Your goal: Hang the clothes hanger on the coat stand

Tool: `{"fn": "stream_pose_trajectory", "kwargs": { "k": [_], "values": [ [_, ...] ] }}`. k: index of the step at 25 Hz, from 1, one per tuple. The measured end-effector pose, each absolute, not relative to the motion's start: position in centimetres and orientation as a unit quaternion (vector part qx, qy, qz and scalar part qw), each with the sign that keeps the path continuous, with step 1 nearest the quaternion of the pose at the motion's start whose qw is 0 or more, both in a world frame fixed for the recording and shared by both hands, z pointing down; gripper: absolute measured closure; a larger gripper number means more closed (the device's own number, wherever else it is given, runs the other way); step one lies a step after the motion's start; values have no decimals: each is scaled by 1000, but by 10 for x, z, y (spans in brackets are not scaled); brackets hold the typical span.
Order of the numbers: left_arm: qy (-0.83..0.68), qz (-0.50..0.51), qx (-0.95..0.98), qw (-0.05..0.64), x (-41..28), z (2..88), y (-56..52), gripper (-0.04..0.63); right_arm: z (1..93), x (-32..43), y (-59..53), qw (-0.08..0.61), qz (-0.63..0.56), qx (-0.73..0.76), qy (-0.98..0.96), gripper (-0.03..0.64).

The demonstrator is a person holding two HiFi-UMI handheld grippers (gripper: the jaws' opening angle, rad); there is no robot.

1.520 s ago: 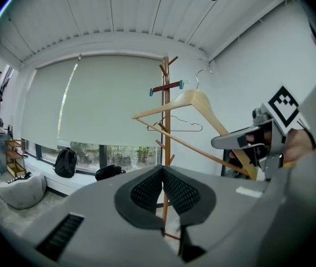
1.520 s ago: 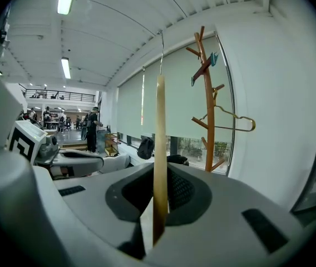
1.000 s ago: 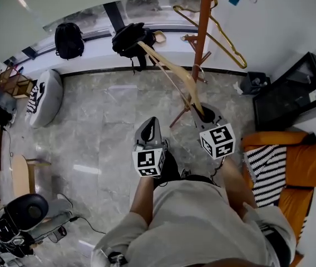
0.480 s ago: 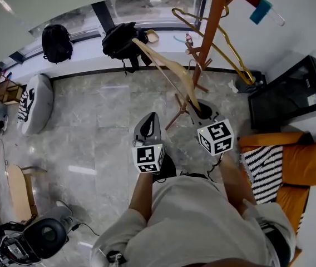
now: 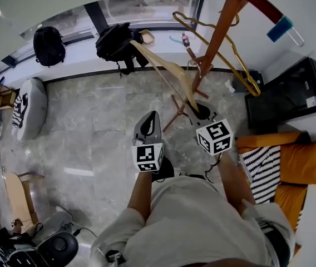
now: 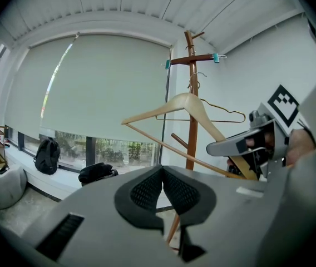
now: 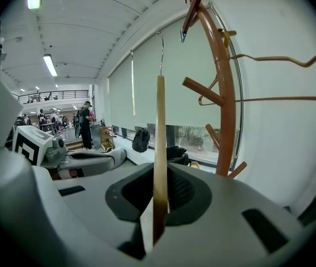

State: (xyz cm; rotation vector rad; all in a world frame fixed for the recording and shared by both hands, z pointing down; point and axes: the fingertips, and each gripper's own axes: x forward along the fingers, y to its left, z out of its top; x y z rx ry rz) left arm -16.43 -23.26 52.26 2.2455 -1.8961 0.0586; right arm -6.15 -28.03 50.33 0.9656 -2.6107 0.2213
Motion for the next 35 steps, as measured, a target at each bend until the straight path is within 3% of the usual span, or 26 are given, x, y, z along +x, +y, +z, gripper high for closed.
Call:
{"fn": "stream_pose_trajectory", "kwargs": {
  "k": [35],
  "values": [
    [-579,40,805,125,-155,553,-310,586,557,-51,-331,192,138,388,-891,594]
  ]
}}
